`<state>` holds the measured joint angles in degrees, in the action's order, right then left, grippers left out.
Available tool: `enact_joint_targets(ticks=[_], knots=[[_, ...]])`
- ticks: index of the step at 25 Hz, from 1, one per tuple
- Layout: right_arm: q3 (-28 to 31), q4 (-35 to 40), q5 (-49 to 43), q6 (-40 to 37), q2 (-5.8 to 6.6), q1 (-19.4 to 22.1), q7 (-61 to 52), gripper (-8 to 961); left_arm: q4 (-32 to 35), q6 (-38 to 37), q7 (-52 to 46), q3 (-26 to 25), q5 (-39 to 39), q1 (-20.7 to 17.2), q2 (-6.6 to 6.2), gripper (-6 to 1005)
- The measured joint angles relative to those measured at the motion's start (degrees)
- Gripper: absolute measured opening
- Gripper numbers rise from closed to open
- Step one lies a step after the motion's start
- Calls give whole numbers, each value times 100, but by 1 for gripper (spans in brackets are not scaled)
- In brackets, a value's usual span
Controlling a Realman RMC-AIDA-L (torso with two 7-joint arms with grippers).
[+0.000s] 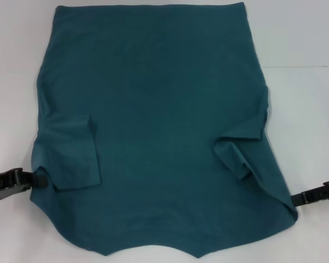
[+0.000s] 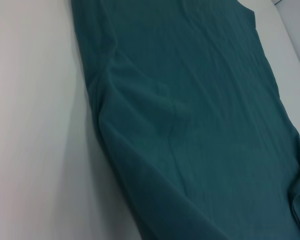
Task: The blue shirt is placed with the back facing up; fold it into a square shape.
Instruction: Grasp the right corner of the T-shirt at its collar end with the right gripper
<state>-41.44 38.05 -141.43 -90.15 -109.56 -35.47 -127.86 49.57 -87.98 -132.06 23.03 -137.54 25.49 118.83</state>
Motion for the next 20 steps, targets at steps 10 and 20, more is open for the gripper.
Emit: enact_joint_targets(ticks=[10,20], knots=[[-339,-4,-11,153,-31,-56,-135,567,0,1,-39,0,-15,0,0,7],[-534,-6,-35,202,-147,-135,-170,567,0,14,-48,0,-13,0,0,7]])
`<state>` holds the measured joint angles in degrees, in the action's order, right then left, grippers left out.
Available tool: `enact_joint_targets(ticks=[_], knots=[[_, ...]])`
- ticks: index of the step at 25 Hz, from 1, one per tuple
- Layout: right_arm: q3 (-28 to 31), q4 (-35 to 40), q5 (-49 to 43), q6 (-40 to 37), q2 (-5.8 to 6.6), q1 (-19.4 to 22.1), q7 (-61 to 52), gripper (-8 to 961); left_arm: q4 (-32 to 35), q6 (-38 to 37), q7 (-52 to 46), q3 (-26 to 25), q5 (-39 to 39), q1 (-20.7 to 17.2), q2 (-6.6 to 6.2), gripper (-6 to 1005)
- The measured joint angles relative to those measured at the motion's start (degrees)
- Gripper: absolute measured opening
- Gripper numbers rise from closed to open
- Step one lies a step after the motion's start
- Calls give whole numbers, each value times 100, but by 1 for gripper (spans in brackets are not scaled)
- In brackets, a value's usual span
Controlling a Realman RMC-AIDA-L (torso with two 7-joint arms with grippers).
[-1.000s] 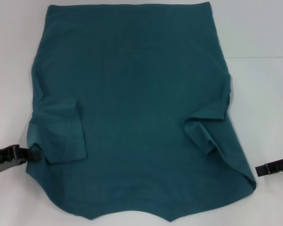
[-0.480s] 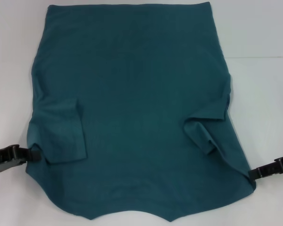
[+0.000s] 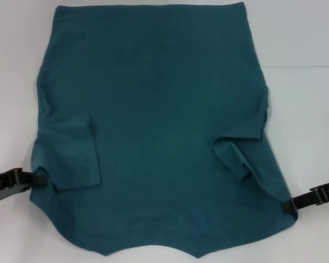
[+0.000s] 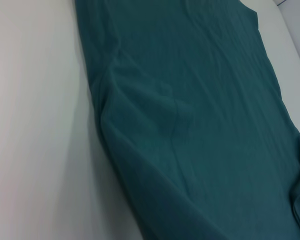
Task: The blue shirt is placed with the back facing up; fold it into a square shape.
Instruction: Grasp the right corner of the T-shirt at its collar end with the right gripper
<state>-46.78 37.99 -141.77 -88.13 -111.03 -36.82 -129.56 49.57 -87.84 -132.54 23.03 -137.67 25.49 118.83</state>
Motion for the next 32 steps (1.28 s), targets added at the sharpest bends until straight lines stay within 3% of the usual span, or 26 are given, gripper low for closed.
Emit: enact_joint_targets(ticks=[10,21,30,32], knots=[[-44,-1,-168,60,-96,-104,-131,567,0,49,0,0,9,-22,0,7],[-168,-12,-172,59,-288,-214,-131,567,0,65,0,0,13,-5,0,6],[-105,5,-147,24,-297,-232,-131,567,0,66,-4,0,13,0,0,6],[-124,24,-154,21,-297,-234,-131,520,0,66,-5,0,13,0,0,6]])
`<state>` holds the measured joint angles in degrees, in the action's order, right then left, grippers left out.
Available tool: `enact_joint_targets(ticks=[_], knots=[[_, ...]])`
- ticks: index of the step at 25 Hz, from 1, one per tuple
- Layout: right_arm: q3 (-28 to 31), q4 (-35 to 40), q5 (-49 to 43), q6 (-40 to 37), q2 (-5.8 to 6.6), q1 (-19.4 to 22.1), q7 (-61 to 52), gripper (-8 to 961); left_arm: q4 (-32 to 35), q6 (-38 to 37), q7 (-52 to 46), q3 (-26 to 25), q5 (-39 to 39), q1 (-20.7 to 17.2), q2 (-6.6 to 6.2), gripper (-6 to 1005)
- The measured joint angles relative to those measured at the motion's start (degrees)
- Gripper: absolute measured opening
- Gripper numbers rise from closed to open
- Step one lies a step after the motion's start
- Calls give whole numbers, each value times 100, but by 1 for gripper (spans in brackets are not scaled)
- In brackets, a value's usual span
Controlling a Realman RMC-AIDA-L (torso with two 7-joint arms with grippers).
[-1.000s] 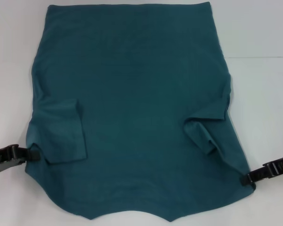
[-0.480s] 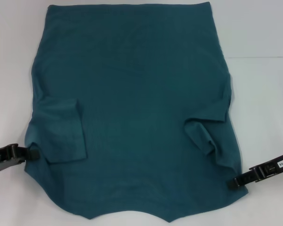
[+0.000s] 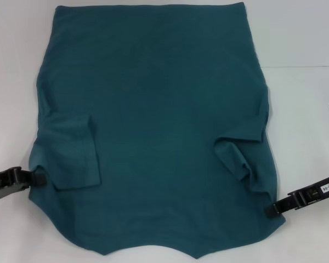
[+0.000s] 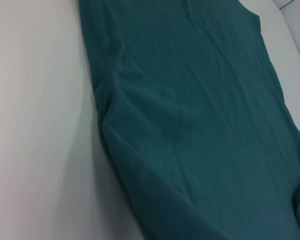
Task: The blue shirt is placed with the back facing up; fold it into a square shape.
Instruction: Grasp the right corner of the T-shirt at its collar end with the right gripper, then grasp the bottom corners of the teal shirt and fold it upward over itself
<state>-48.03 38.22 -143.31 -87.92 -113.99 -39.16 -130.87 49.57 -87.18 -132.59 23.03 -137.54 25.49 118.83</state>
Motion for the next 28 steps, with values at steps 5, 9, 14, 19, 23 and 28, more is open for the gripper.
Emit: enact_joint_targets(ticks=[5,9,14,19,23,28], knots=[[-20,15,-20,-9,0,-7,0,379,0,0,-2,0,0,0,0,6],[-48,18,-22,-16,0,-12,0,190,0,0,-4,0,0,0,0,6],[74,81,22,-195,41,13,33,49,0,-43,-3,-3,0,0,-8,6],[468,527,78,-625,84,227,77,21,24,-307,19,-9,2,-3,-92,7],[654,707,94,-1009,187,351,101,20,61,-725,38,-9,-20,-19,-198,7],[665,678,67,-1374,277,415,182,21,167,-1213,39,-9,-100,-94,-277,7]])
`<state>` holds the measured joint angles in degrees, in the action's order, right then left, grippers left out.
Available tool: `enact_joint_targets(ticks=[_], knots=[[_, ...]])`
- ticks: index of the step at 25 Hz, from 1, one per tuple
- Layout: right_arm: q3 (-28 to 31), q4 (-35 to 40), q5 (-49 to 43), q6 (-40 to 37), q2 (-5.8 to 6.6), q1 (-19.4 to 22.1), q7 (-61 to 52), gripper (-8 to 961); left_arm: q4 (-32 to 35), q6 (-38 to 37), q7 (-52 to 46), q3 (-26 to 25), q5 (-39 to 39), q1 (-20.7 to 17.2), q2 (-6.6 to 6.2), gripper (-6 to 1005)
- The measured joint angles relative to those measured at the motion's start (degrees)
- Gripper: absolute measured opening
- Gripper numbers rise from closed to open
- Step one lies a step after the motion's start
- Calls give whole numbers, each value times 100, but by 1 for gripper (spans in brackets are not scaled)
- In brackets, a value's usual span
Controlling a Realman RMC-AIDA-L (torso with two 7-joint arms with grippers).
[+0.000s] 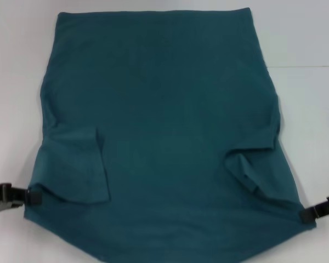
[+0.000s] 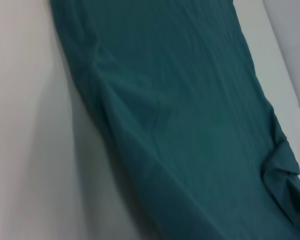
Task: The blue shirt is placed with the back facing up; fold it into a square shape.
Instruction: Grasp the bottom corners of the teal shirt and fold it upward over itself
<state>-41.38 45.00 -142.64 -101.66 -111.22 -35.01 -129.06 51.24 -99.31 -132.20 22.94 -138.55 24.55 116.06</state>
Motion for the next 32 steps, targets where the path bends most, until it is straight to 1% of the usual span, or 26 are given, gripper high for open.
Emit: enact_joint_targets(ticks=[3,6,12,17,19,21,27,30,32], knots=[[-46,-11,-122,-191,-3,28,36,20,69,-297,4,0,-297,-35,-8,7],[-49,-14,-233,-332,-20,99,55,20,129,-465,36,-1,-519,-122,11,7],[26,-20,-209,-571,-4,276,120,21,404,-859,94,-18,-561,-469,76,7],[64,-47,-207,-571,0,336,176,21,427,-960,123,-36,-577,-544,83,6],[153,-84,-200,-505,-4,305,199,21,371,-912,129,-46,-555,-450,68,6],[331,-169,-185,-348,-6,201,200,20,175,-762,82,-48,-531,-213,26,6],[942,-550,22,234,-11,-193,93,20,-708,36,-384,19,-553,820,-139,6],[1018,-573,256,651,-24,-303,-101,20,-943,573,-718,89,-562,1243,-193,6],[1021,-576,412,1008,-24,-383,-263,20,-1021,972,-933,246,-566,1439,-219,6]])
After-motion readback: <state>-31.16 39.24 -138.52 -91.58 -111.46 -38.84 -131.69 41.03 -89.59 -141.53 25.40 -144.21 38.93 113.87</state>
